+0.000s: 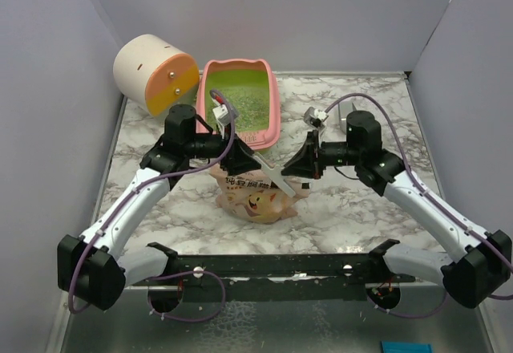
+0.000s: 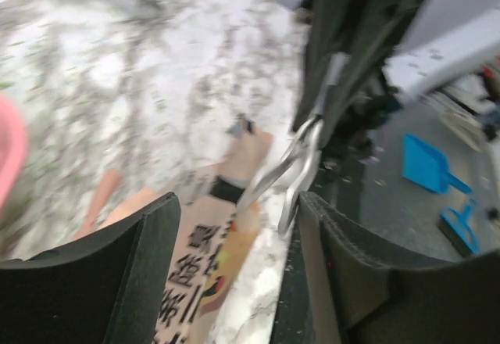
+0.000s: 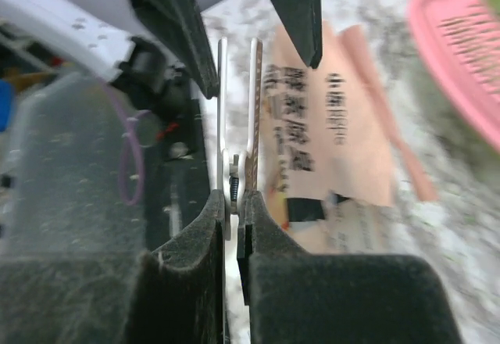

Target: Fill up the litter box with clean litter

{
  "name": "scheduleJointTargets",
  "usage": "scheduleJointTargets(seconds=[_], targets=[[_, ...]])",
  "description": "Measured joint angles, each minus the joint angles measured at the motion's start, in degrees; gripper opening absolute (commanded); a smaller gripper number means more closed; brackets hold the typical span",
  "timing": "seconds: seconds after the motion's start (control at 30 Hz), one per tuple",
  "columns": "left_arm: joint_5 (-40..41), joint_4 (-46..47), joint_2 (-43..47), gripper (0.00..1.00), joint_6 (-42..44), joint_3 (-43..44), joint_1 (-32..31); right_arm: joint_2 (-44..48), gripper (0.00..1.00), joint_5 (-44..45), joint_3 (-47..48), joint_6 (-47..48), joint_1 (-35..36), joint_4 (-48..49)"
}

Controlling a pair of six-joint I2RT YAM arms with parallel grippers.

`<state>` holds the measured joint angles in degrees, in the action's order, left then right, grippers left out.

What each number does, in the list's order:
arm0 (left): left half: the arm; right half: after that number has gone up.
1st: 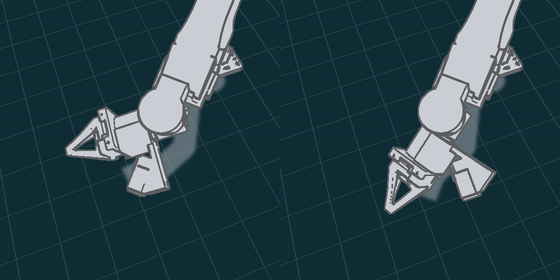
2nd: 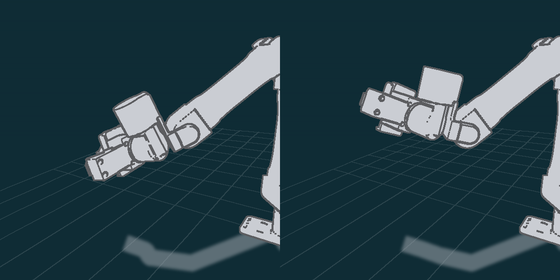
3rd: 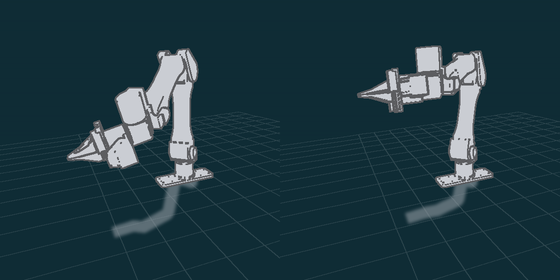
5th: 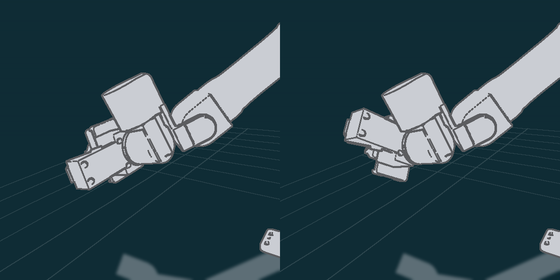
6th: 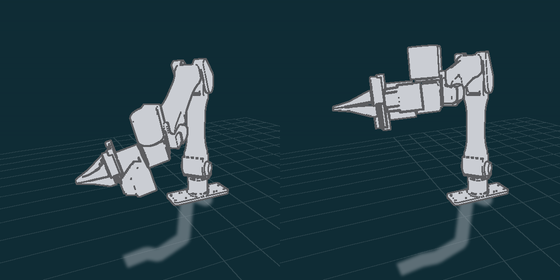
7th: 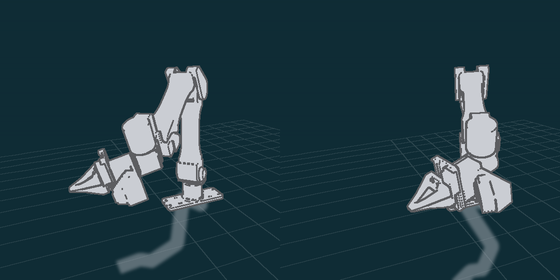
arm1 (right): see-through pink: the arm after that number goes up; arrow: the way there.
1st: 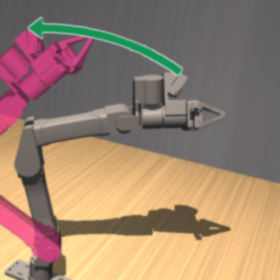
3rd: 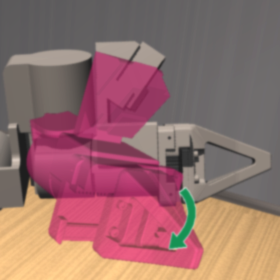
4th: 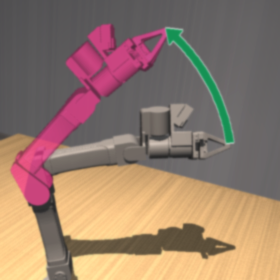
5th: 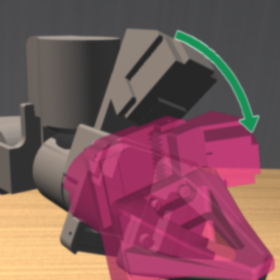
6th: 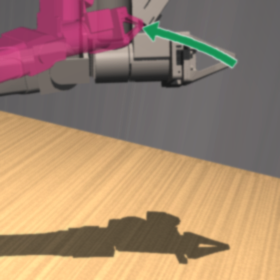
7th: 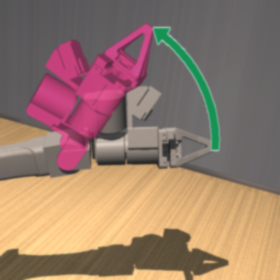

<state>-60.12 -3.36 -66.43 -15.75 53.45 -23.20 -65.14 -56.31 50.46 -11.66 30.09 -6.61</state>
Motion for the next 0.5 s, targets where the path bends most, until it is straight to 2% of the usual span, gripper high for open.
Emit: scheduleJointTargets(seconds=[0.13, 0.23, 0.4, 0.5], targets=[[12.79, -8.72, 3.39, 0.7, 6.69, 0.68, -0.02, 1.49, 0.01, 11.13, 6.67, 7.82, 0.24, -9.14], [21.07, -10.97, 7.72, 0.69, 10.73, -2.36, -0.07, 2.84, 0.01, 19.67, 9.88, 13.49, 0.44, -13.31], [27.32, -13.07, 10.12, 0.68, 16.06, -7.37, -1.27, 5.01, 0.01, 32.41, 8.9, 20.94, 3.69, -17.92], [29.27, -14.03, 10.91, 0.68, 18.47, -9.44, -2.54, 6.54, 0.01, 37.03, 6.88, 23.45, 6.93, -20.48]])
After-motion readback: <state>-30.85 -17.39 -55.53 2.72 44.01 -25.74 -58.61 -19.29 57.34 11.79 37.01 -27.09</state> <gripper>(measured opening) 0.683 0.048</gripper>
